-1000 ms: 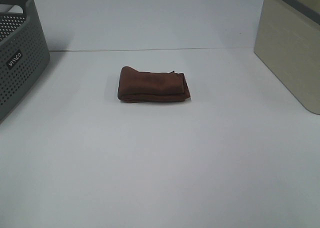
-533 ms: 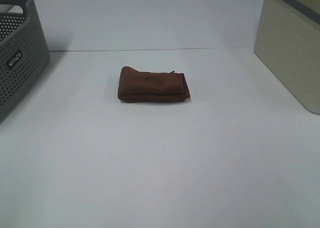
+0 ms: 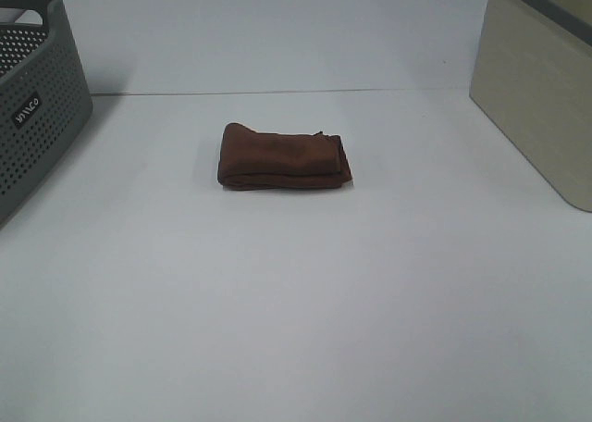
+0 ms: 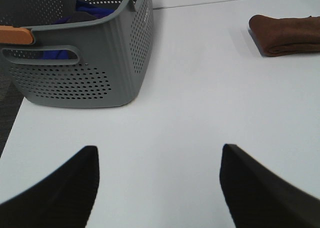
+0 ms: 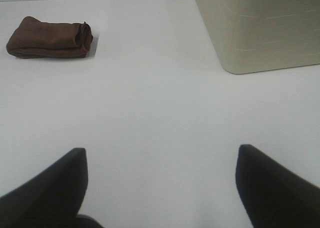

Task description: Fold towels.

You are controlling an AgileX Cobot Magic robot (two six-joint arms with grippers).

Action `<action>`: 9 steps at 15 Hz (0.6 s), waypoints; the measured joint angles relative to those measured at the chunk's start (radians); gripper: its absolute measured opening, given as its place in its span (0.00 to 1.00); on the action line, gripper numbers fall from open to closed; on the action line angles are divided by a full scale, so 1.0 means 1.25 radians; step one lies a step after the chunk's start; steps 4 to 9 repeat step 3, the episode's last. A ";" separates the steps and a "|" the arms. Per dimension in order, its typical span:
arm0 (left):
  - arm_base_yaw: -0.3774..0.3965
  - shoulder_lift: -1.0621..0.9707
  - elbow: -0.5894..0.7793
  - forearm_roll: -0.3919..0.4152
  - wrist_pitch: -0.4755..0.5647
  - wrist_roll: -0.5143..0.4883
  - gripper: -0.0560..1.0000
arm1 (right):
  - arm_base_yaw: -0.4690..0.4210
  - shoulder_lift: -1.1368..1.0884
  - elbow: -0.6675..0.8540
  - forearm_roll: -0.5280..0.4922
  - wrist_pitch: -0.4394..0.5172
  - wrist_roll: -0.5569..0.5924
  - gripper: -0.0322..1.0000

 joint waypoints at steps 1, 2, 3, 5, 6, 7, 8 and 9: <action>0.000 0.000 0.000 0.000 0.000 0.000 0.68 | 0.000 0.000 0.000 0.000 0.000 0.000 0.78; 0.000 0.000 0.000 0.000 0.000 0.000 0.68 | 0.000 0.000 0.000 0.000 0.000 0.000 0.78; 0.000 0.000 0.000 0.000 0.000 0.000 0.68 | 0.000 0.000 0.000 0.000 0.000 0.000 0.78; 0.000 0.000 0.000 0.000 0.000 0.000 0.68 | 0.000 0.000 0.000 0.000 0.000 0.000 0.78; 0.000 0.000 0.000 0.000 0.000 0.000 0.68 | 0.000 0.000 0.000 0.000 0.000 0.000 0.78; 0.000 0.000 0.000 0.000 0.000 0.000 0.68 | 0.000 0.000 0.000 0.000 0.000 0.000 0.78; 0.000 0.000 0.000 0.000 0.000 0.000 0.68 | 0.000 0.000 0.000 0.000 0.000 0.000 0.78; 0.000 0.000 0.000 0.000 0.000 0.000 0.68 | 0.000 0.000 0.000 0.000 0.000 0.000 0.78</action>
